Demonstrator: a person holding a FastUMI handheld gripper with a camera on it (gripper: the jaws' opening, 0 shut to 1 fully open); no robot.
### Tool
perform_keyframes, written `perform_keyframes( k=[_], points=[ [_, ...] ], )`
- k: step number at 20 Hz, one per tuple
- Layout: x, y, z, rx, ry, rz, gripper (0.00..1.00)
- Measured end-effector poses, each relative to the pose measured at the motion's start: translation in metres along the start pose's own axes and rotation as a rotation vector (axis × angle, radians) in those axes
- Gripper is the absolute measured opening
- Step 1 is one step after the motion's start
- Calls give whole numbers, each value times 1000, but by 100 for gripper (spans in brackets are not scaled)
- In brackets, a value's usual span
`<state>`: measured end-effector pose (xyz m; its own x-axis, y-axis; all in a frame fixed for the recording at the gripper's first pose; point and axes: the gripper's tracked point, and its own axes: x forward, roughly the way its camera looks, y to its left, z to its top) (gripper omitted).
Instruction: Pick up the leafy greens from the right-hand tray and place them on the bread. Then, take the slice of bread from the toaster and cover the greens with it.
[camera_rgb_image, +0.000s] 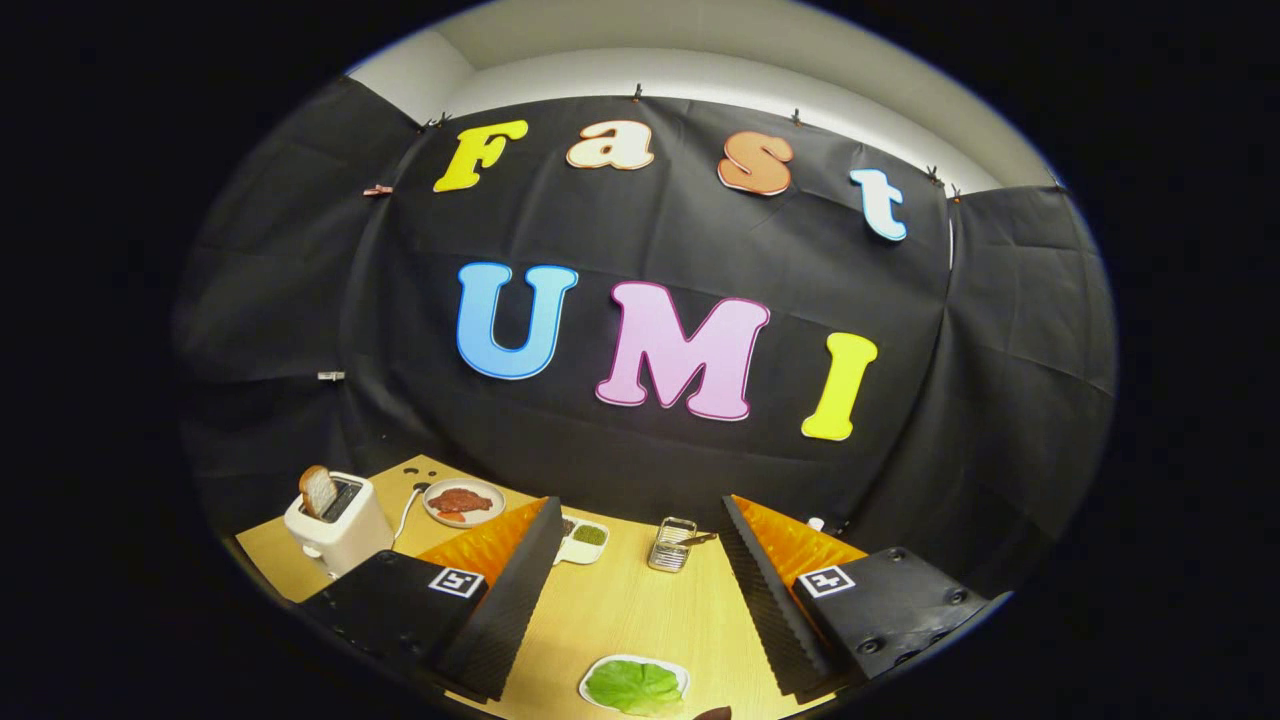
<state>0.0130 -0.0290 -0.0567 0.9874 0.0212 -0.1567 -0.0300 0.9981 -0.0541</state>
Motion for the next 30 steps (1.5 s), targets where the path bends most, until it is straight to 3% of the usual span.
perform_keyframes(
  k=[3, 12, 17, 25, 26, 30],
  points=[
    [8, -10, -40, -10, 84, 88, 98],
    [22, -19, -222, -44, 432, 292, 96],
    [19, -2, -308, -76, 602, 384, 87],
    [29, 6, -391, -84, 776, 441, 79],
    [27, 8, -399, -95, 794, 449, 69],
    [20, 11, -413, -108, 842, 466, 65]
  ],
)
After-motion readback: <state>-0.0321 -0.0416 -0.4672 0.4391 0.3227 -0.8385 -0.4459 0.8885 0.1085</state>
